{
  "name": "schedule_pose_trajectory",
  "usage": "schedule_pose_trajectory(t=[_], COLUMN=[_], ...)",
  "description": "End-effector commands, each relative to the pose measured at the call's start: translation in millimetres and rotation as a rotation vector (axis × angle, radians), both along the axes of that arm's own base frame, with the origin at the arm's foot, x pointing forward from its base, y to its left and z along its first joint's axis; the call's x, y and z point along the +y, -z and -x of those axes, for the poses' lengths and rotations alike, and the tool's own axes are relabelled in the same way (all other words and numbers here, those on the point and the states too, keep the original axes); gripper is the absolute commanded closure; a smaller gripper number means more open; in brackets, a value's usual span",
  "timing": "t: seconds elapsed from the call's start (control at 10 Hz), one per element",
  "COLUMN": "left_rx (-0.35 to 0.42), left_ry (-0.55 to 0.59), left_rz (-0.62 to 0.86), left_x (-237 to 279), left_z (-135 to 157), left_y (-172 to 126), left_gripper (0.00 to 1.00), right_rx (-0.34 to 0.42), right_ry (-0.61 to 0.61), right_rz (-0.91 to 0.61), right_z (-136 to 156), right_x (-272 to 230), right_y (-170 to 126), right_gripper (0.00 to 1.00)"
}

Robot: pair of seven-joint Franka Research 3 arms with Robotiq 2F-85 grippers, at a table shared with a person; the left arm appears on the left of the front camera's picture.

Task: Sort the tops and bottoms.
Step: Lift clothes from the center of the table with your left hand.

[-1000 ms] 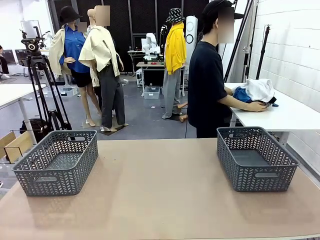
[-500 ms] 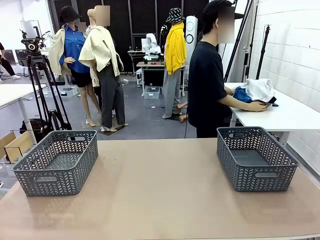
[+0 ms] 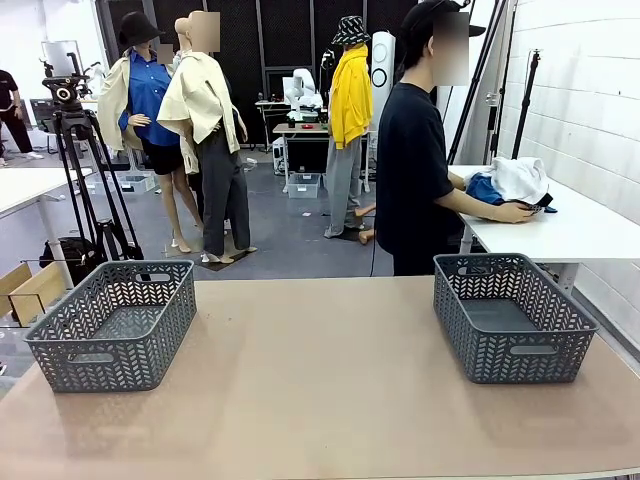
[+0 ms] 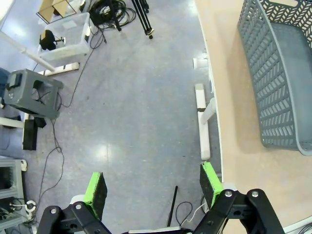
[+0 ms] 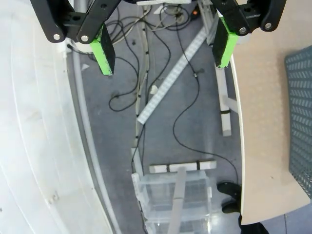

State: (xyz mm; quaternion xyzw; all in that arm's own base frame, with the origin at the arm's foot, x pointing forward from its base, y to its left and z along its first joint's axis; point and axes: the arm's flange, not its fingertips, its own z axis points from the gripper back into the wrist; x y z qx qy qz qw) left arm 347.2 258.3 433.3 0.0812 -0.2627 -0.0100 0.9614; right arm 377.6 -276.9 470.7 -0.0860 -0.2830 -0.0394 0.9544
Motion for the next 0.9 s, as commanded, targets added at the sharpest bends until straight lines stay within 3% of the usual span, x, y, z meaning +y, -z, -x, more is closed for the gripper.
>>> schedule_pose_trajectory(t=[0.0,0.8], left_rx=[0.009,0.009], left_ry=[-0.002,-0.002], left_rz=[-0.009,-0.009], left_x=[1.5,1.5], left_z=[1.4,1.4], left_y=[1.6,1.6], left_gripper=[0.0,0.0], right_rx=[0.002,0.002], right_ry=[0.004,0.004], right_rz=[-0.004,-0.004], right_z=[-0.6,-0.6], right_x=[-2.8,-2.8], right_y=[2.1,2.1], right_gripper=[0.0,0.0])
